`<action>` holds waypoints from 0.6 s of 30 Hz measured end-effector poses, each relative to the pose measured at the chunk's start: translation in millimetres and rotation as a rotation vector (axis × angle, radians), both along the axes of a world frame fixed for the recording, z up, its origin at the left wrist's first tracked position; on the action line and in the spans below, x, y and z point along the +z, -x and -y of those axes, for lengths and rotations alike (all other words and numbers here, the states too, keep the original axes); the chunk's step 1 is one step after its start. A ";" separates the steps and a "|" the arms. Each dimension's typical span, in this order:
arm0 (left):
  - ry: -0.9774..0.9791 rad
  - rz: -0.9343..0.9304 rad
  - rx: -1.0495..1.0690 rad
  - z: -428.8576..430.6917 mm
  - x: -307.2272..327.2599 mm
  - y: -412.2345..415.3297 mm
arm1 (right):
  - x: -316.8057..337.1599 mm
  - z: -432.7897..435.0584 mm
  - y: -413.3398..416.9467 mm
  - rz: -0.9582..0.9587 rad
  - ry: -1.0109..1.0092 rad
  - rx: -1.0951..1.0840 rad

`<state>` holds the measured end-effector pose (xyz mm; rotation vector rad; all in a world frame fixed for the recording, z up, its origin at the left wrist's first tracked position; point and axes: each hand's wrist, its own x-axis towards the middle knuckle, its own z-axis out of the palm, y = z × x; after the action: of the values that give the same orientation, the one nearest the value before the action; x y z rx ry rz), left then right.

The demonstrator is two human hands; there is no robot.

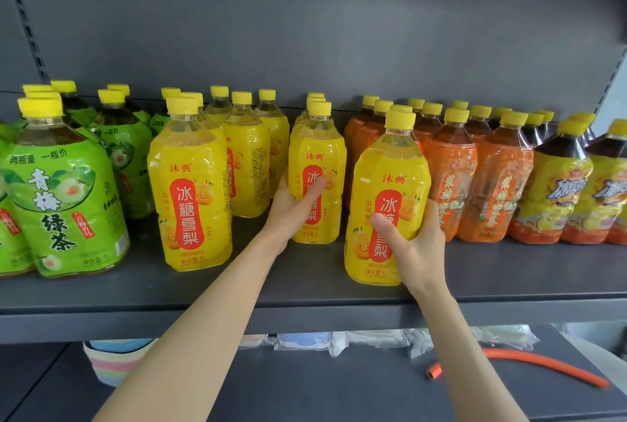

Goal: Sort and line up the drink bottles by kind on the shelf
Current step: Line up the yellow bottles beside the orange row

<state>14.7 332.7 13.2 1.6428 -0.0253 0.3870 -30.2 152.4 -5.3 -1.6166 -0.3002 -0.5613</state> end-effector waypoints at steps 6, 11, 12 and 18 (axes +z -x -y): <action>0.009 0.014 0.013 8.0 -3.0 -1.1 | -0.5 2.0 -0.6 0.000 -0.017 -0.012; 0.069 -0.065 -0.026 4.0 5.9 -1.5 | -1.2 2.6 0.2 -0.010 -0.020 -0.015; 0.140 -0.081 -0.027 1.4 7.9 -3.6 | -0.7 2.6 0.9 -0.010 -0.020 -0.012; 0.349 -0.114 -0.029 -9.4 16.4 -20.8 | -0.8 2.6 1.8 -0.025 -0.027 -0.004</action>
<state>35.5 342.1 29.6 1.3151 0.0989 0.2583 -31.9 149.8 -6.1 -1.5976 -0.2700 -0.5459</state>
